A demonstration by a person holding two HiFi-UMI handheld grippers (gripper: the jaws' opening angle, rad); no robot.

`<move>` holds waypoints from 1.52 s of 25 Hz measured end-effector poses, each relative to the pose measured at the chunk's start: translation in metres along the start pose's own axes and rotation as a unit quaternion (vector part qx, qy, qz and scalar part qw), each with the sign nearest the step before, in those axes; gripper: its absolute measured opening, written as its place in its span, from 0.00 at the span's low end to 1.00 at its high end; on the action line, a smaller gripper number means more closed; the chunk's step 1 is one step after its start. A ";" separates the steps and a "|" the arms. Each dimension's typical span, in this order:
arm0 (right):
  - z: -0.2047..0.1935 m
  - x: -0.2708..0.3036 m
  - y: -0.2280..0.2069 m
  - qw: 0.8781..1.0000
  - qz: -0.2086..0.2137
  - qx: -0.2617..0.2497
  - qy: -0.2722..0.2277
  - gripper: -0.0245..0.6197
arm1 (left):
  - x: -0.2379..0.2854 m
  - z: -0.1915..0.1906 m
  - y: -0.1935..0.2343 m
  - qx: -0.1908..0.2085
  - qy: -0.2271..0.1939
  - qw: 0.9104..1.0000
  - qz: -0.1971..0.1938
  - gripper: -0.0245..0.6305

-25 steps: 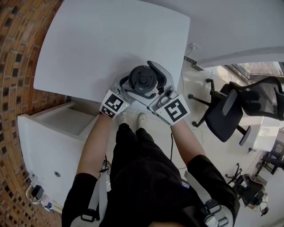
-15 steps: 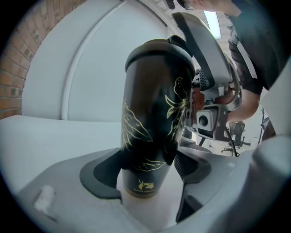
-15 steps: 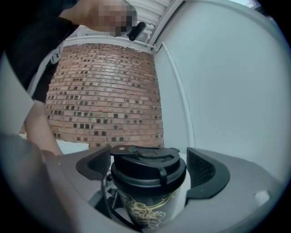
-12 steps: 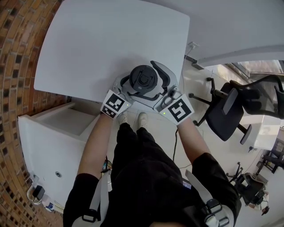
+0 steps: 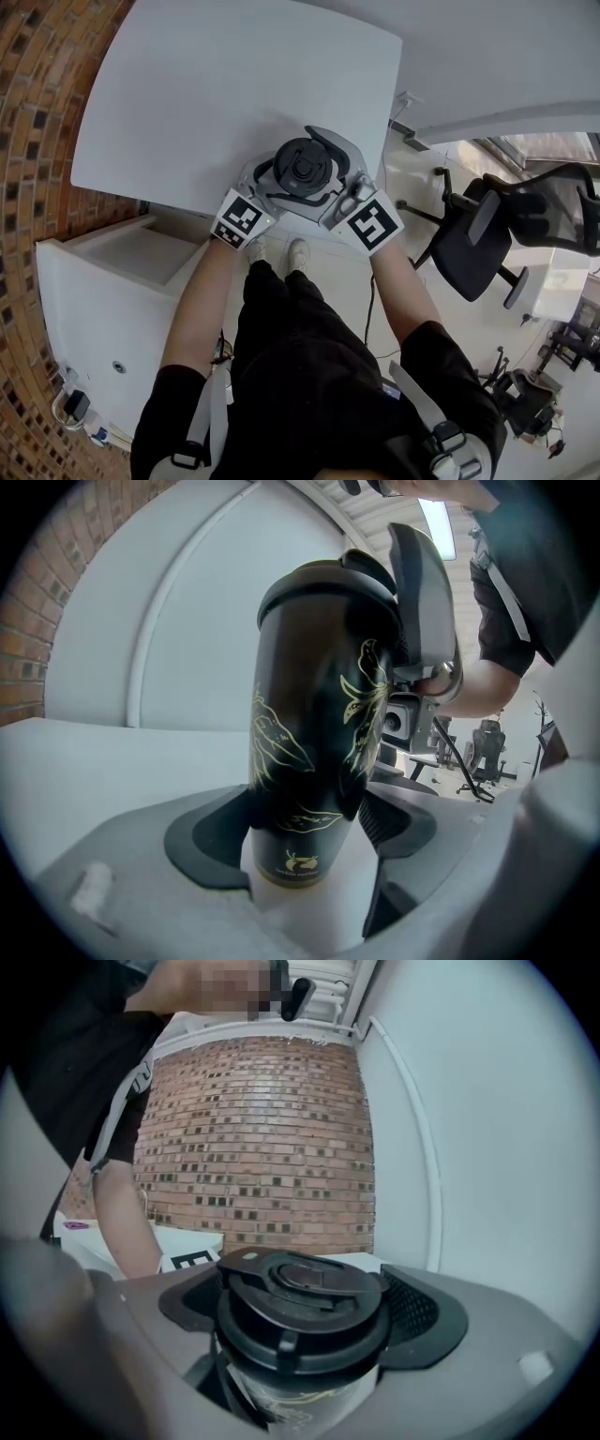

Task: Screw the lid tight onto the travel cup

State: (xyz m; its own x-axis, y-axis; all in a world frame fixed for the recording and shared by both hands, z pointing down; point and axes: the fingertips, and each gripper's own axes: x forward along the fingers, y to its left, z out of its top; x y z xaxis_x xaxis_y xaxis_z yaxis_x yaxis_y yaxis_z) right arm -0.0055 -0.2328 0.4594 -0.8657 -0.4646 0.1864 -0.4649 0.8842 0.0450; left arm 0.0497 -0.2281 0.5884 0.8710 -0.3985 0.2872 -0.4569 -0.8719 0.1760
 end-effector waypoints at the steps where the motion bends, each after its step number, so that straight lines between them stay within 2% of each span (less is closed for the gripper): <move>1: 0.001 0.000 -0.002 1.000 -0.016 0.007 -0.009 0.79 | 0.000 0.000 0.000 0.000 0.000 1.000 0.000 0.60; 7: 0.007 -0.001 -0.012 0.992 -0.112 0.044 -0.041 0.78 | 0.000 0.000 0.000 -0.001 0.000 1.000 0.000 0.60; 11: 0.006 -0.002 -0.017 0.981 -0.183 0.044 -0.040 0.77 | 0.000 0.000 0.000 -0.001 -0.001 1.000 0.000 0.60; 13: 0.006 -0.002 -0.018 0.977 -0.202 0.059 -0.041 0.77 | 0.000 0.000 0.001 -0.001 -0.001 1.000 0.000 0.60; 15: 0.007 -0.004 -0.016 0.979 -0.183 0.081 -0.049 0.80 | -0.001 0.000 0.000 -0.002 -0.001 1.000 0.000 0.60; 17: 0.007 -0.008 -0.012 0.987 -0.127 0.083 -0.049 0.86 | 0.000 0.000 0.000 -0.002 -0.001 1.000 0.000 0.60; 20: 0.001 -0.010 -0.003 0.999 -0.020 0.039 -0.015 0.86 | 0.000 0.000 0.000 -0.001 -0.001 1.000 0.000 0.60; 23: 0.000 -0.010 -0.001 0.999 0.039 0.003 0.006 0.86 | -0.001 0.000 0.001 -0.001 0.000 1.000 0.000 0.60; 29: -0.002 -0.007 0.002 0.997 0.078 -0.015 0.025 0.86 | -0.001 -0.001 0.000 -0.002 0.000 1.000 0.000 0.60; 38: -0.001 -0.008 -0.001 0.999 0.042 0.015 0.007 0.83 | -0.002 0.000 0.001 -0.001 -0.001 1.000 0.001 0.60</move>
State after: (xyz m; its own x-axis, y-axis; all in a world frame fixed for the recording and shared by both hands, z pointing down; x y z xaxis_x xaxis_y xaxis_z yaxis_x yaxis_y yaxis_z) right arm 0.0019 -0.2305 0.4594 -0.8992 -0.3885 0.2012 -0.3966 0.9180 0.0001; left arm 0.0477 -0.2287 0.5882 0.8706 -0.4004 0.2859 -0.4586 -0.8709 0.1765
